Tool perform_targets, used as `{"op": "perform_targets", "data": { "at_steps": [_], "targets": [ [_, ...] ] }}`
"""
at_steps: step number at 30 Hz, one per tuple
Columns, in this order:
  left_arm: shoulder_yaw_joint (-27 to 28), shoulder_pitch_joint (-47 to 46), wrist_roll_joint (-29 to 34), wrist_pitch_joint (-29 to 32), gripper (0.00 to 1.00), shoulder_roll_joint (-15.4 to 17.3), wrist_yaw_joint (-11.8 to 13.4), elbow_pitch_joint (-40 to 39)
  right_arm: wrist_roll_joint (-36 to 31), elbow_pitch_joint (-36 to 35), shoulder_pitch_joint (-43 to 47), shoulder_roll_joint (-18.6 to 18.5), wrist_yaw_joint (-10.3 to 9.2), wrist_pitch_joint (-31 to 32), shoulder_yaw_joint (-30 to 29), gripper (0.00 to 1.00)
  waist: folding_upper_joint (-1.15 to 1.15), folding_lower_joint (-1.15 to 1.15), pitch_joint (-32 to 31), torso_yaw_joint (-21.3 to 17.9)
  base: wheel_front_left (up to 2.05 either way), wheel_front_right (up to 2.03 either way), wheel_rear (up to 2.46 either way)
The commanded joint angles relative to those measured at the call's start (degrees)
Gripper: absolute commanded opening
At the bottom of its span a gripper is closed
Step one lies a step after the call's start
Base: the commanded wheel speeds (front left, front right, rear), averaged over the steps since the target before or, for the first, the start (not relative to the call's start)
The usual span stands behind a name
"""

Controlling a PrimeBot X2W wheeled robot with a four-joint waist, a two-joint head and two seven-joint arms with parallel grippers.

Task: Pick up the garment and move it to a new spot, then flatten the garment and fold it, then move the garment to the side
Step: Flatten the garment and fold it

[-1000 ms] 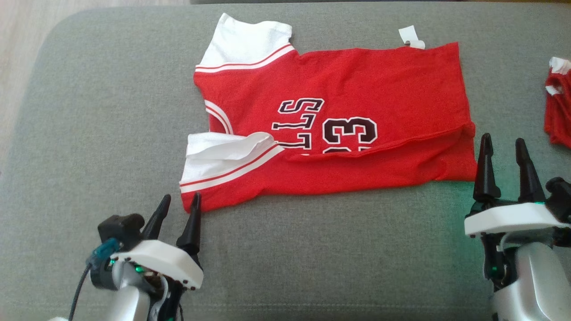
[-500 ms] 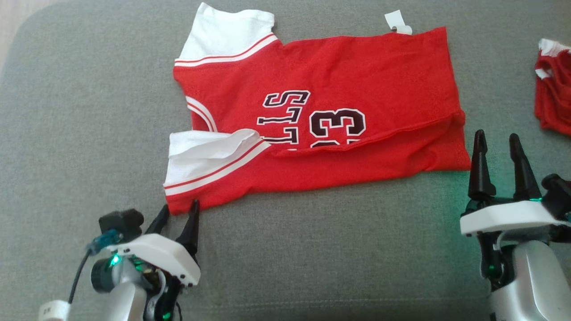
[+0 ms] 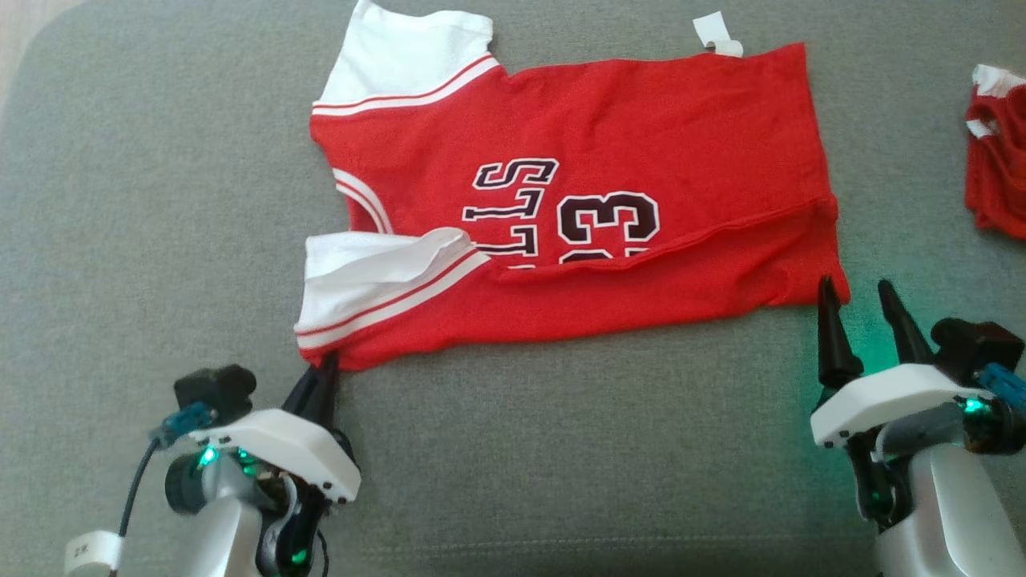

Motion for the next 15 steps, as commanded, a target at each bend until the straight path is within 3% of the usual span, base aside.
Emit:
{"op": "perform_targets", "data": {
  "at_steps": [1, 13, 15],
  "targets": [
    [1.54, -1.56, -0.1, -0.92, 0.0, 0.51, 0.13, -2.72, -0.68, -0.79, -1.02, -0.29, 0.37, 0.81, 0.84, 1.0, 0.0, 0.0, 0.05, 0.28, 0.0, 0.0, 0.0],
    [1.38, -1.64, -0.09, -3.71, 0.0, 0.26, 1.21, -8.66, -1.9, 8.97, -6.04, -0.29, 0.37, 5.22, -0.39, 0.98, 0.0, 0.0, 0.73, 2.96, 0.0, 0.0, 0.0],
    [1.2, -1.56, -0.03, -4.09, 0.0, 0.21, 1.33, -9.11, -1.73, 10.28, -6.5, -0.29, 0.37, 5.93, -0.06, 0.62, 0.0, 0.0, 0.71, 3.28, 0.0, 0.0, 0.0]
  ]
}}
